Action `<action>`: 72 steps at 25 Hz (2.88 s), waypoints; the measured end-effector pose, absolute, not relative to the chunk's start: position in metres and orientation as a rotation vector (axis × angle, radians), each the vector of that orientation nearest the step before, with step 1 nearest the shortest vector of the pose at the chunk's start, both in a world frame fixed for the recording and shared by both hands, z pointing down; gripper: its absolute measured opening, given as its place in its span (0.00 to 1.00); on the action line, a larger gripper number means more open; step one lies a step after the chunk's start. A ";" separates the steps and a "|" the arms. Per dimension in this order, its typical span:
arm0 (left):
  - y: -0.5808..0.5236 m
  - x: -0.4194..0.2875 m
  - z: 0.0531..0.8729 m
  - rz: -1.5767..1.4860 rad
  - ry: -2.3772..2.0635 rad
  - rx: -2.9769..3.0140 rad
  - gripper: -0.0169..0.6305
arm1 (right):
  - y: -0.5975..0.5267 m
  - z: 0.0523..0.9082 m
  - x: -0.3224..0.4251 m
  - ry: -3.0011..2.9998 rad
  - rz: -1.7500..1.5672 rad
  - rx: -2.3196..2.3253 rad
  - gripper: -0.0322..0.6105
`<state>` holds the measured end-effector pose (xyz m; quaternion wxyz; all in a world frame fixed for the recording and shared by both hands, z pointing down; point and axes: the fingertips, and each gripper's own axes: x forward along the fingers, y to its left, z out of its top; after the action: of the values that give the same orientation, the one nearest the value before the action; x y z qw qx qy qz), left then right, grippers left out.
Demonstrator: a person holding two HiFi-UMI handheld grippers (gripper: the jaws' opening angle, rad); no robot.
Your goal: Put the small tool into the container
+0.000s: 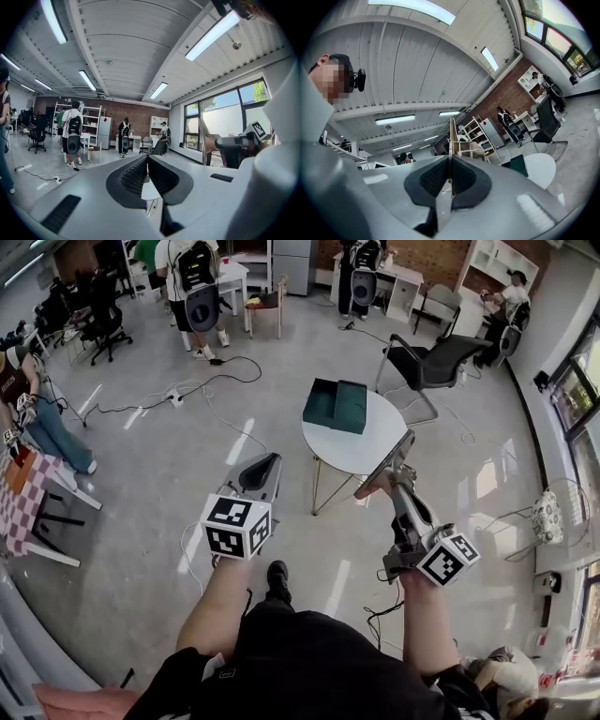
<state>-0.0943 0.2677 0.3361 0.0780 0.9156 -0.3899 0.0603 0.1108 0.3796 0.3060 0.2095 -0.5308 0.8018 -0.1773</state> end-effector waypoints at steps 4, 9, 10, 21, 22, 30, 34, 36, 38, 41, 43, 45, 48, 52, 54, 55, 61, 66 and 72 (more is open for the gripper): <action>0.198 -0.096 0.328 0.176 -1.153 2.751 0.05 | 0.309 0.303 0.108 2.217 -0.516 -1.494 0.07; 0.121 -0.104 0.327 0.186 -1.128 2.755 0.05 | 0.231 0.302 0.096 2.192 -0.533 -1.507 0.07; 0.109 -0.105 0.328 0.189 -1.124 2.756 0.05 | 0.219 0.304 0.093 2.194 -0.540 -1.506 0.07; 0.020 -0.074 0.352 0.243 -1.066 2.741 0.05 | 0.131 0.334 0.125 2.149 -0.642 -1.545 0.07; 0.012 -0.069 0.354 0.251 -1.069 2.737 0.05 | 0.122 0.338 0.132 2.144 -0.653 -1.544 0.07; -0.071 -0.021 0.360 0.297 -1.164 2.689 0.05 | 0.027 0.370 0.191 2.175 -0.740 -1.475 0.07; -0.112 0.009 0.366 0.306 -1.173 2.639 0.05 | -0.024 0.385 0.210 2.244 -0.799 -1.425 0.07; -0.126 0.023 0.366 0.314 -1.196 2.636 0.05 | -0.038 0.392 0.215 2.273 -0.833 -1.390 0.07; -0.138 0.038 0.362 0.315 -1.207 2.645 0.05 | -0.053 0.398 0.223 2.296 -0.855 -1.375 0.07; -0.154 0.050 0.360 0.331 -1.211 2.651 0.05 | -0.073 0.411 0.228 2.288 -0.918 -1.361 0.07; -0.165 0.051 0.363 0.343 -1.218 2.648 0.05 | -0.083 0.421 0.225 2.289 -0.960 -1.351 0.07; -0.176 0.055 0.371 0.354 -1.209 2.640 0.05 | -0.094 0.431 0.223 2.295 -0.992 -1.358 0.07; -0.192 0.061 0.384 0.367 -1.182 2.621 0.05 | -0.109 0.447 0.219 2.275 -1.057 -1.356 0.07; -0.204 0.068 0.404 0.389 -1.130 2.610 0.05 | -0.124 0.477 0.207 2.286 -1.157 -1.370 0.07; -0.209 0.069 0.416 0.403 -1.107 2.594 0.05 | -0.132 0.494 0.203 2.284 -1.213 -1.388 0.07; -0.210 0.069 0.422 0.407 -1.098 2.582 0.05 | -0.135 0.504 0.201 2.280 -1.246 -1.396 0.07; -0.221 0.062 0.449 0.412 -1.081 2.511 0.05 | -0.153 0.566 0.195 2.246 -1.488 -1.430 0.07; -0.226 0.050 0.468 0.424 -1.087 2.466 0.05 | -0.163 0.624 0.197 2.118 -1.710 -1.483 0.07; -0.234 0.034 0.481 0.438 -1.092 2.433 0.05 | -0.173 0.681 0.193 2.087 -1.876 -1.641 0.07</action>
<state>0.0342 -0.2343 0.4812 0.2175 0.8787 -0.3944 0.1582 0.1929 -0.1729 0.6813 -0.0543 -0.5040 0.6410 -0.5763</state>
